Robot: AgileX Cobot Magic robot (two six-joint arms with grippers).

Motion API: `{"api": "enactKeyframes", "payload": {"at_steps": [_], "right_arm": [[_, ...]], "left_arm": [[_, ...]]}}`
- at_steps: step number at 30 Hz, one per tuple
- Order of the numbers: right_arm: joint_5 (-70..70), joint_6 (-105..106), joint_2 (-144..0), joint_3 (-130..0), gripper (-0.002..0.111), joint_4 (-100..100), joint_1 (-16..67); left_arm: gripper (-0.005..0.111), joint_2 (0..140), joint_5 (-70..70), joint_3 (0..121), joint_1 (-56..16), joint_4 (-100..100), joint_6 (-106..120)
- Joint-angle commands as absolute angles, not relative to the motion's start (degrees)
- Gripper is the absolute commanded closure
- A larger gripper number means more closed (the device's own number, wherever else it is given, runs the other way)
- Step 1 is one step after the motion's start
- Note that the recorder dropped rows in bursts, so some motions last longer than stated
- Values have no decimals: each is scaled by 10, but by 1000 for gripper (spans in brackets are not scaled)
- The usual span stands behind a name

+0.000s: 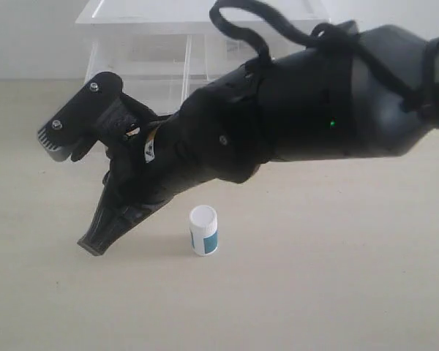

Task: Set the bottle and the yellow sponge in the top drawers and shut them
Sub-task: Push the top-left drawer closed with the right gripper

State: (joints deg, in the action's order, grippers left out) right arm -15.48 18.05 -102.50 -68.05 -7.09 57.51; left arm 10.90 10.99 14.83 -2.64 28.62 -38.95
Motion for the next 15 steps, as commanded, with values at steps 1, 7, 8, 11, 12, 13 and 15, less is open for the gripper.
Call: {"api": "enactKeyframes", "payload": {"at_steps": [1, 7, 8, 11, 12, 13, 15], "right_arm": [[-112, 174, -1045, -681, 108, -30, 565], [-98, 157, -1045, -681, 108, 22, 560], [-97, 149, -1045, -681, 108, 27, 557], [-97, 143, -1045, -681, 108, 37, 538], [-95, 143, -1045, -681, 108, 37, 531], [-94, 143, -1045, -681, 108, 37, 526], [-92, 143, -1045, -681, 108, 37, 522]], "left_arm": [[103, 107, 111, 146, -25, 283, -389], [103, 107, 111, 146, -25, 283, -389], [103, 107, 111, 146, -25, 283, -389], [103, 107, 111, 146, -25, 283, -389], [103, 107, 111, 146, -25, 283, -389], [103, 107, 111, 146, -25, 283, -389], [103, 107, 111, 146, -25, 283, -389]]}}
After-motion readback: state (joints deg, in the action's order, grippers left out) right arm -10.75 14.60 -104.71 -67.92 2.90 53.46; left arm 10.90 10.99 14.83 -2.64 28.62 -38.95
